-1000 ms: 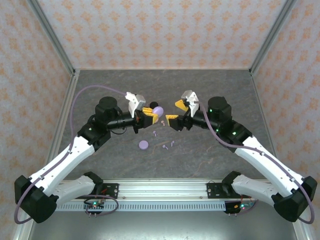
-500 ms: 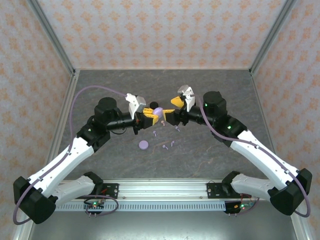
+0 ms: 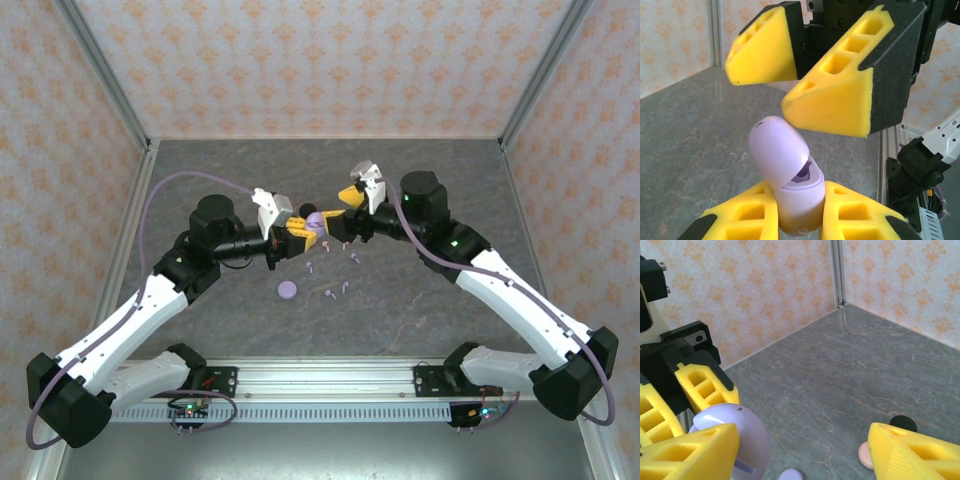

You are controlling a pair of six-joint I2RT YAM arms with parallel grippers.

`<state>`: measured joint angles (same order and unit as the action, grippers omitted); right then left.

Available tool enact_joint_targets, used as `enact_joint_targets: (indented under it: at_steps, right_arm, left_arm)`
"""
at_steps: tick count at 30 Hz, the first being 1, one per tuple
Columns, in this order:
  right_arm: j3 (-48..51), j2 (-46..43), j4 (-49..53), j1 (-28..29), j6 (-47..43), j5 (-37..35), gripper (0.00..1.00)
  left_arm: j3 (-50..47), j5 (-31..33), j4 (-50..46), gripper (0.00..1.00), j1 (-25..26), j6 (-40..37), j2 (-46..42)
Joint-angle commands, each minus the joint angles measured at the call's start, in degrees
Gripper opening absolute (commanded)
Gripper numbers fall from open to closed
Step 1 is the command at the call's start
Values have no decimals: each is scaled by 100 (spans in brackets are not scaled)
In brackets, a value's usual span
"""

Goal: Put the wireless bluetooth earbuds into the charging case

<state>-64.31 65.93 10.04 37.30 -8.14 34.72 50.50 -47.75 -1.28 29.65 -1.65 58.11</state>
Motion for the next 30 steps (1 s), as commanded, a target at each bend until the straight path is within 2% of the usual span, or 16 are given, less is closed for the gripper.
enact_joint_targets:
  at_steps: [1,24,26,30]
  right_arm:
    - [-245,116,298,-3,-71,75,70]
    - [-925,381,1161,-204,37,338,71]
    - [-880,257,1142,-256,150,199,73]
    - [-849,218,1710,-304,219,-573,71]
  left_arm:
    - [141,-175,42,0,114,-196,-97]
    - [114,21,-196,0,142,-362,-114]
    - [100,104,-245,0,138,-384,-127]
    - [-54,408,-209,0,145,-345,-293]
